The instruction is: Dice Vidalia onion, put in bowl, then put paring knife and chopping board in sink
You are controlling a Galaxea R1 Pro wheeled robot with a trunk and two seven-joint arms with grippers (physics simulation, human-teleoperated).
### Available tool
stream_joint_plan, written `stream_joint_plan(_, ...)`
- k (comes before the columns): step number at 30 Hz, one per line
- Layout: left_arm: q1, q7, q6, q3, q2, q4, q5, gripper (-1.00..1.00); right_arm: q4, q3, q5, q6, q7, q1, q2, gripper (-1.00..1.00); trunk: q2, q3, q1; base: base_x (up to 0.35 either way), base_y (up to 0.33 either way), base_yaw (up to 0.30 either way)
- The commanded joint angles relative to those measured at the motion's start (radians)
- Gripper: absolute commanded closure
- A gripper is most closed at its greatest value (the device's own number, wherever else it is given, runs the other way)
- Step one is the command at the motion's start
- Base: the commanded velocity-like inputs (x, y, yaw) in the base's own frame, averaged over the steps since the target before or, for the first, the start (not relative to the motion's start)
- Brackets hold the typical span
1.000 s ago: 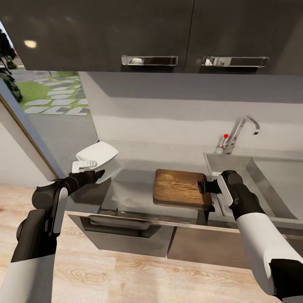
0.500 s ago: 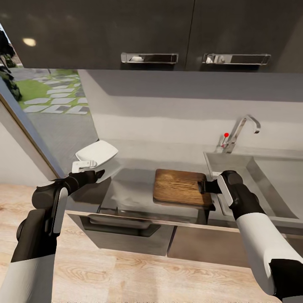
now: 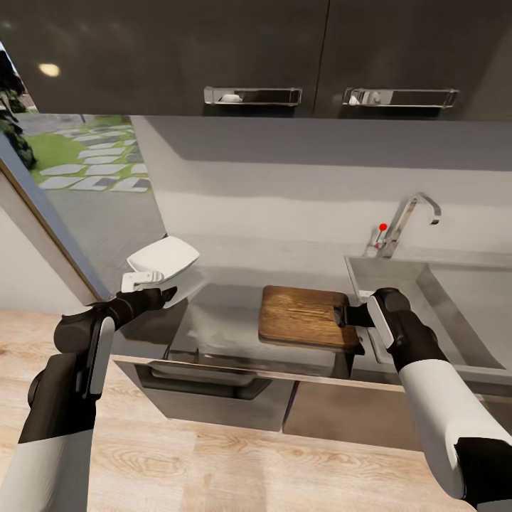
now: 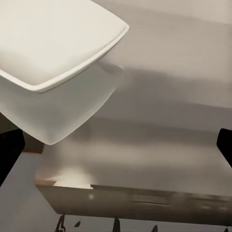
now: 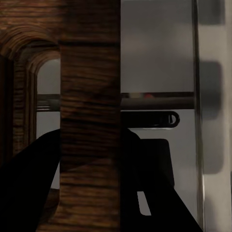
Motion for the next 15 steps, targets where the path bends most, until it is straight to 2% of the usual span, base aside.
stream_joint_plan(1, -0.001, -0.004, 0.006, 0.001, 0.0, -0.001, 0.001, -1.0, -0.001, 0.0, -0.012, 0.003, -0.009, -0.001, 0.0, 1.0, -0.002, -0.002, 0.001, 0.0, 0.0, 0.0)
stream_joint_plan(15, -0.001, -0.004, 0.006, 0.001, 0.0, -0.001, 0.001, -1.0, -0.001, 0.0, -0.011, 0.003, -0.009, -0.001, 0.0, 1.0, -0.002, -0.002, 0.001, 0.0, 0.0, 0.0)
